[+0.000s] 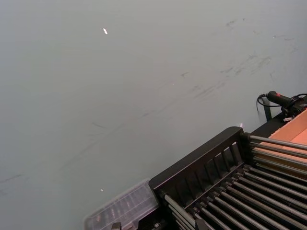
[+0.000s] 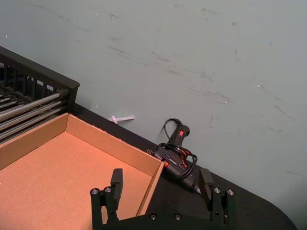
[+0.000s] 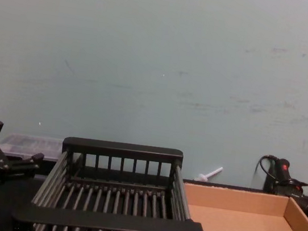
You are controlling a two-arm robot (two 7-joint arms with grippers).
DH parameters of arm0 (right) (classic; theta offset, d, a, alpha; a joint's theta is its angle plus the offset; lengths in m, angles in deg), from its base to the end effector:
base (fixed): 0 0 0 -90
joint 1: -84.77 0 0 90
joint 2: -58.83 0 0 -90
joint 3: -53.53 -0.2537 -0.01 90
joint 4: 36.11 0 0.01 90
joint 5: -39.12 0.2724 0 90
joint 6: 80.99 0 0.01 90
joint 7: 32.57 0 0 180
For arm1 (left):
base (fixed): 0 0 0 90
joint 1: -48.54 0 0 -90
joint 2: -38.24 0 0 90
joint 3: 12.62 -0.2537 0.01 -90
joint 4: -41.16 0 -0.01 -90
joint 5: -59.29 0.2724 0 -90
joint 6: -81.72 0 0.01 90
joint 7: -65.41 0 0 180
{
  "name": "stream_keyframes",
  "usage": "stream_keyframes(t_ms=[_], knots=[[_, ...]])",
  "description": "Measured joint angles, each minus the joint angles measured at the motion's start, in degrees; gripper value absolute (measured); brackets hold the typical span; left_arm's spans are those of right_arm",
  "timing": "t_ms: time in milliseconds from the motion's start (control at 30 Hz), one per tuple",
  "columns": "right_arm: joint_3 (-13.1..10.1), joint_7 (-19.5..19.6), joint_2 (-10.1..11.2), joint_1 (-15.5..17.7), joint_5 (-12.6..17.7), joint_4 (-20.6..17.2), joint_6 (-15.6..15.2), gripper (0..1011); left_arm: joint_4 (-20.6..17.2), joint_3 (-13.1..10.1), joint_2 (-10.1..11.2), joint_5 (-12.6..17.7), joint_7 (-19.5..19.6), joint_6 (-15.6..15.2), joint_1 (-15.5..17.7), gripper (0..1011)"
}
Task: Pick up the white tape and place it into the black box , Pick up the silver tape and place it into the brown box.
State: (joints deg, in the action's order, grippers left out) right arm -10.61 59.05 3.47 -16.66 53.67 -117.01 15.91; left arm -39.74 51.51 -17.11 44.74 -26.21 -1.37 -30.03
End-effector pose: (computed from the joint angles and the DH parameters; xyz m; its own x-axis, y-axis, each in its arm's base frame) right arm 0.3178 -0.0716 -0.2660 0.2923 -0.8803 0.3736 0.9553 0.2873 -0.0703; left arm 0.3177 0.0717 -0.2661 0.2924 0.8802 0.3737 -0.9552 0.2874 0.0703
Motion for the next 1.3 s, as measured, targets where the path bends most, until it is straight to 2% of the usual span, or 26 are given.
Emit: stream_keyframes(t_ms=[433,800,1300], knots=[[0.00,0.00,0.00,0.00,0.00,0.00,0.00,1002,0.00,0.00,0.00,0.00,0.00,0.00,0.00,1001],[-2.34,-2.54,-0.07,2.21,1.46,-2.02,-0.54,1000,0.00,0.00,0.00,0.00,0.00,0.00,0.00,1001],[-6.81,-5.54,1.81,10.56,6.92,-12.66,-5.63,1000,0.00,0.00,0.00,0.00,0.00,0.00,0.00,1001]])
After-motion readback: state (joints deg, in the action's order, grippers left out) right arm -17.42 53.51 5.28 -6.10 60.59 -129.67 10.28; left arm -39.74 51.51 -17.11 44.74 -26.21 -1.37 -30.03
